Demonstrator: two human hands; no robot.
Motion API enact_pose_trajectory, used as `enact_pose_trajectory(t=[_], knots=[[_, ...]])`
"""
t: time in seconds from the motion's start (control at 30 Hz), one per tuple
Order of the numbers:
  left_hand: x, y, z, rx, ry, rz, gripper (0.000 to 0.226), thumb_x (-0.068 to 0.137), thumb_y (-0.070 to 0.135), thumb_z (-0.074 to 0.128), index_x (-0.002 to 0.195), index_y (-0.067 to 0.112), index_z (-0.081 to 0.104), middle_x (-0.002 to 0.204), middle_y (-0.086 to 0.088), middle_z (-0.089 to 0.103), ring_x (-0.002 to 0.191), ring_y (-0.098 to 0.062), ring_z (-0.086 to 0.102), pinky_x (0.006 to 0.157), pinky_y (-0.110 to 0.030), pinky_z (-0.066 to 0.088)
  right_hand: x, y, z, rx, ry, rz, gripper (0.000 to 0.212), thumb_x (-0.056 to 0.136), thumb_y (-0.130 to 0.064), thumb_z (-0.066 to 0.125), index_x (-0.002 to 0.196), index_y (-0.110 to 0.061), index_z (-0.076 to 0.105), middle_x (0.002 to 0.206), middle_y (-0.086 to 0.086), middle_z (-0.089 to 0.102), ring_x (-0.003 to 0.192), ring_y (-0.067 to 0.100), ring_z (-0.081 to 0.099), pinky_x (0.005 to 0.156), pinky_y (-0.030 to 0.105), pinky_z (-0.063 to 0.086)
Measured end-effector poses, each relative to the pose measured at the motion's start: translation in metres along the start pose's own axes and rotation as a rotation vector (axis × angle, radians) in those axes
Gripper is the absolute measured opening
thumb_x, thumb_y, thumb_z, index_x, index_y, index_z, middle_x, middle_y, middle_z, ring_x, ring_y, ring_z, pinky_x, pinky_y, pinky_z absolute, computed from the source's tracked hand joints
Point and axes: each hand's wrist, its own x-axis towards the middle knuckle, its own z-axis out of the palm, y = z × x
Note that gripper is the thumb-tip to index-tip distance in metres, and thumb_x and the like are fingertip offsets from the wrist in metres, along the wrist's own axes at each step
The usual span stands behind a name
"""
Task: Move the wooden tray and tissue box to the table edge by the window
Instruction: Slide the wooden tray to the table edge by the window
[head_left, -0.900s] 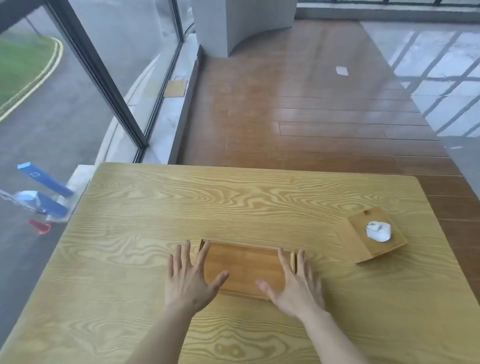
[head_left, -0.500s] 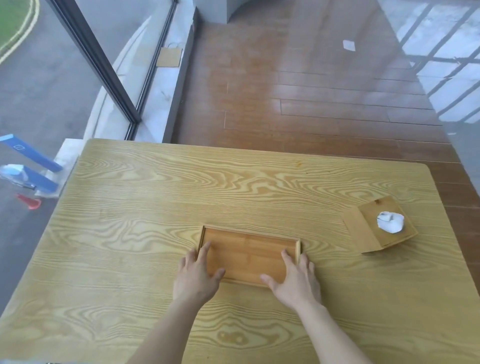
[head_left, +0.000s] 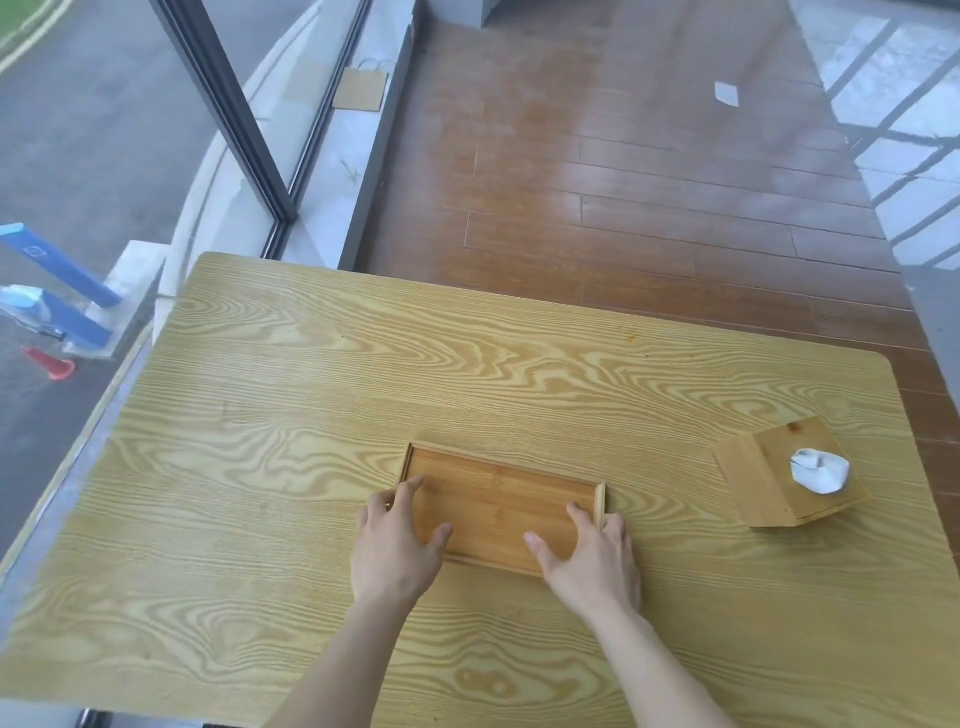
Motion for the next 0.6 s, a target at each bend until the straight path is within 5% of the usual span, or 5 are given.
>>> enact_pose_trajectory(t=[0.6], knots=[[0.012,-0.139,-0.100,-0.161,0.315,-0.369,0.069,0.082,0.052,0.071,0.144,0.040,0.043,0.132,-0.013,0.045,0.128,-0.032,0.042,0.101,-0.046,0.047,-0.005,-0.210,0.048,-0.201,-0.063,-0.402,0.082,0.089,-0.075,0.054,0.156,-0.029,0.042,0.141,0.007,0.041,0.132,0.028,0.044,0.099,0.041,0.050]])
